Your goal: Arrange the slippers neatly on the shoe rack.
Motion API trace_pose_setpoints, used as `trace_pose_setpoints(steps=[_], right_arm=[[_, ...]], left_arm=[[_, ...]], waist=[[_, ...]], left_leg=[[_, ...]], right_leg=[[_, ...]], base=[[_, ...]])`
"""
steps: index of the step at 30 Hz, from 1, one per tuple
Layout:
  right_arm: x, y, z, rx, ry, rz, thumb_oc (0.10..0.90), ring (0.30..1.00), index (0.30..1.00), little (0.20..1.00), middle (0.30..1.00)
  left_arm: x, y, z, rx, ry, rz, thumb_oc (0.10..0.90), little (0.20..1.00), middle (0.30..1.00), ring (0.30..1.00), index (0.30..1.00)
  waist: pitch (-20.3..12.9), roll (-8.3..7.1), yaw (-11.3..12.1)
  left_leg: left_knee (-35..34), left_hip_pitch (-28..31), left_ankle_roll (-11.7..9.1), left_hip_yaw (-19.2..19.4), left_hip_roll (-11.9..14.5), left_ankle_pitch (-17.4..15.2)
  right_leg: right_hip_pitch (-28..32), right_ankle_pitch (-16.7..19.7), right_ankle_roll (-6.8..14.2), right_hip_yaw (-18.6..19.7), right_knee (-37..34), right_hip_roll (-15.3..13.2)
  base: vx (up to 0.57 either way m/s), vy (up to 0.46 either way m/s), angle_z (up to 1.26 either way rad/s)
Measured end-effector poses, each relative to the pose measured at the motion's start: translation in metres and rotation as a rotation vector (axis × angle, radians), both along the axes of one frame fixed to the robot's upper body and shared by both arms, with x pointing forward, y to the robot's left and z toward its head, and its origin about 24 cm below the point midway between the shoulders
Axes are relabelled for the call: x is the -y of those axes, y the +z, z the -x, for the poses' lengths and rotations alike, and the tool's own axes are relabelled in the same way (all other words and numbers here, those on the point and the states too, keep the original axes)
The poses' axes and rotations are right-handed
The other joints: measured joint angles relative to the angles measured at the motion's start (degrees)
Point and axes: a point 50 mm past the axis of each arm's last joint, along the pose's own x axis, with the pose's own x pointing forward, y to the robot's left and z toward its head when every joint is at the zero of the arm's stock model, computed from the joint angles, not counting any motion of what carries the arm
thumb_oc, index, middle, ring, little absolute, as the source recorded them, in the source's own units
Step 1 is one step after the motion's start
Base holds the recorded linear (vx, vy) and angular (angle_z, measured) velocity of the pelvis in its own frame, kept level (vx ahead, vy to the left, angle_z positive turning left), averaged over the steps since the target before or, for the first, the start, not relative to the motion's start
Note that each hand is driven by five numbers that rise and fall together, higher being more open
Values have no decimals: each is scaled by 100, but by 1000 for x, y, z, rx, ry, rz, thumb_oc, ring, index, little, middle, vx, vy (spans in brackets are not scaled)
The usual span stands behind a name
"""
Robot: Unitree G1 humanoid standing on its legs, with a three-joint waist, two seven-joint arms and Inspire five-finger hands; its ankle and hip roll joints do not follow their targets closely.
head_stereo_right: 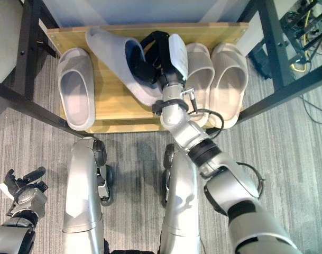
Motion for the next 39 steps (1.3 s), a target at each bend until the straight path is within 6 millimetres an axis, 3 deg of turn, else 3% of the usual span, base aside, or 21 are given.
trace_pose_setpoints(steps=[3, 26, 33, 39], right_arm=[[6, -16, 2, -33, -18, -12, 800, 900, 900, 900, 900], [13, -19, 19, 51, -53, -8, 800, 900, 900, 900, 900], [23, -7, 30, 151, -130, 32, 800, 900, 900, 900, 900], [14, 10, 45, 274, -110, 68, 800, 900, 900, 900, 900]], left_arm=[[0, 1, 0, -12, -2, -25, 800, 900, 900, 900, 900], [8, -9, 9, -61, -53, -74, 800, 900, 900, 900, 900], [15, -11, 8, -78, -108, -112, 800, 900, 900, 900, 900], [22, -9, 3, -99, -191, -182, 800, 900, 900, 900, 900]], waist=[[0, 0, -4], [1, 2, 3], [3, 2, 0], [4, 3, -12]], left_leg=[[15, 4, -16, 4, -2, -8], [116, 10, -62, 12, -74, -87], [209, 7, -78, 61, -77, -163], [210, 13, -108, 56, -76, -178]], right_leg=[[-13, -29, 7, 14, 48, 1], [-22, -133, 39, 69, 186, -15], [-65, -235, 59, 141, 326, -18], [-70, -250, 40, 133, 334, -18]], base=[[0, 0, 0], [0, 0, 0], [2, 1, 1], [0, 0, 0]])
